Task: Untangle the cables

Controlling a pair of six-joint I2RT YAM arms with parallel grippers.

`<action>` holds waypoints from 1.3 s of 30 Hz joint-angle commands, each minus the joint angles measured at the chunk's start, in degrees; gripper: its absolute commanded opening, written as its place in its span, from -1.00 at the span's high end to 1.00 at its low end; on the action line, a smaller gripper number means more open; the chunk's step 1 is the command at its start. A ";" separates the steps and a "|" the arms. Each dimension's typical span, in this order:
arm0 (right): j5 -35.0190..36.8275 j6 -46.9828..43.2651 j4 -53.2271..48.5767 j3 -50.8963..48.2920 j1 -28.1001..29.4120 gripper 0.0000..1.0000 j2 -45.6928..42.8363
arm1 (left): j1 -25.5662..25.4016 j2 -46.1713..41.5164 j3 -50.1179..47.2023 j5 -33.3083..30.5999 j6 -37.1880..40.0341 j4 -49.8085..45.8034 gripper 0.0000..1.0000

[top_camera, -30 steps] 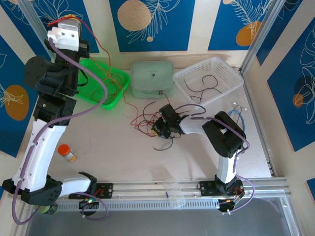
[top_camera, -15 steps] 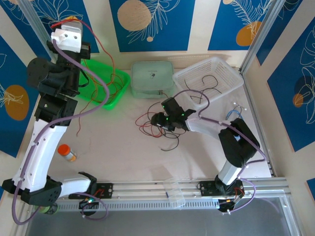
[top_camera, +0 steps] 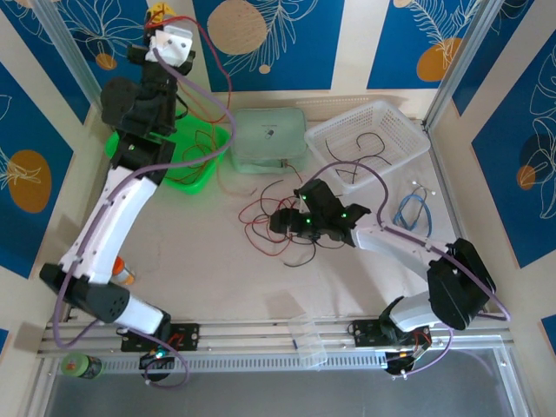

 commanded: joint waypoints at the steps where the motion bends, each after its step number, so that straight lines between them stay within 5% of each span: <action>1: 0.92 0.36 -2.73 -1.80 0.15 -0.60 -4.34 | 2.55 3.89 6.41 -1.48 3.13 6.54 1.00; 14: 0.32 0.36 -6.45 -3.21 -4.73 -0.66 -10.38 | 13.97 20.23 26.84 -2.68 -6.91 -1.08 1.00; 22: -1.93 1.85 -5.82 -3.78 -5.39 -0.67 -7.76 | 21.26 28.31 23.78 -3.60 -14.80 2.03 1.00; 28: -3.54 2.86 -4.93 -1.30 -5.44 -0.67 -3.78 | 22.71 28.89 20.67 -2.61 -18.56 4.17 1.00; 39: -4.37 1.25 -5.90 4.08 -4.78 -0.66 -0.33 | 23.06 26.04 31.11 1.79 -21.31 -4.39 1.00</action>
